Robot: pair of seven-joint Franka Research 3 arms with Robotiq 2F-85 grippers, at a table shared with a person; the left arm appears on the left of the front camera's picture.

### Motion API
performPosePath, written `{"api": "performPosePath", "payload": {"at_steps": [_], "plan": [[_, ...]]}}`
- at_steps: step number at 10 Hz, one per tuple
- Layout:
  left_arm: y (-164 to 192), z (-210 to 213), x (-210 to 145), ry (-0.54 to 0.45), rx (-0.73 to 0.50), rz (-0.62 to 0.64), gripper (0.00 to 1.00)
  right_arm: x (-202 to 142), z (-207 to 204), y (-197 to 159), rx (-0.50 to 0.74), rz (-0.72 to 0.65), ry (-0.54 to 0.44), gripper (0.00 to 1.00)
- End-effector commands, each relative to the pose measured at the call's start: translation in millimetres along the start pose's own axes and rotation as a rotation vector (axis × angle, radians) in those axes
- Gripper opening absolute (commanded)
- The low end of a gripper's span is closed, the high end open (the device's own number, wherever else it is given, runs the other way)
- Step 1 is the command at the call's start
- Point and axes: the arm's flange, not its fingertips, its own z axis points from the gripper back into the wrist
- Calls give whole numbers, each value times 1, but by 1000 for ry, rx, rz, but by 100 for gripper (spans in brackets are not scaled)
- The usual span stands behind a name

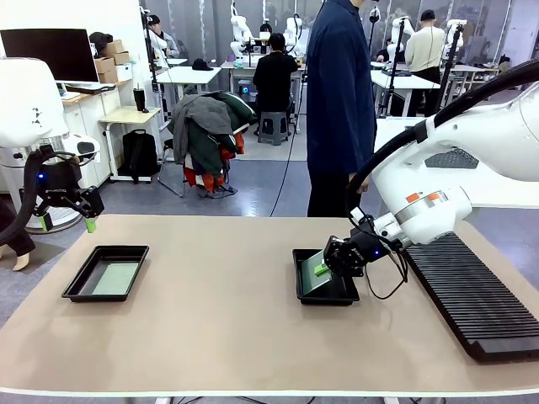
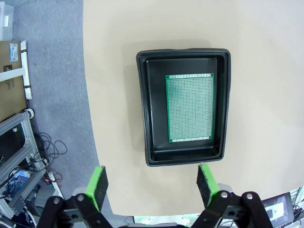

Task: Inspect and transfer BCBs to ESD trays.
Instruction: Pick up the Blank PCB from the PCB Rack and place it in the right ESD tray.

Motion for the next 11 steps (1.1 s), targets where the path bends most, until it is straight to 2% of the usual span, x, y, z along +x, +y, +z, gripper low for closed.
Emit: {"api": "performPosePath", "payload": {"at_steps": [1, 3, 5, 6, 7, 8, 9, 10, 11], "plan": [[0, -1, 1, -3, 1, 0, 100, -1, -1, 1, 20, 14, 8, 3], [0, -1, 1, -3, 1, 0, 100, 0, 0, 0, 2, 1, 2, 3], [0, -1, 1, -3, 1, 0, 100, 0, 1, 9, -72, -9, 27, 3], [0, -1, 1, -3, 1, 0, 100, -1, 3, 11, -88, -7, 33, 10], [0, -1, 1, -3, 1, 0, 100, -3, 4, 14, -110, -6, 35, 11], [0, -1, 1, -3, 1, 0, 100, -5, 6, 18, -125, 1, 40, 18], [0, -1, 1, -3, 1, 0, 100, -6, 7, 22, -146, 3, 37, 18], [0, -1, 1, -3, 1, 0, 100, -6, 9, 27, -166, 7, 38, 25], [0, -1, 1, -3, 1, 0, 100, -7, 10, 32, -195, 8, 34, 26]]}}
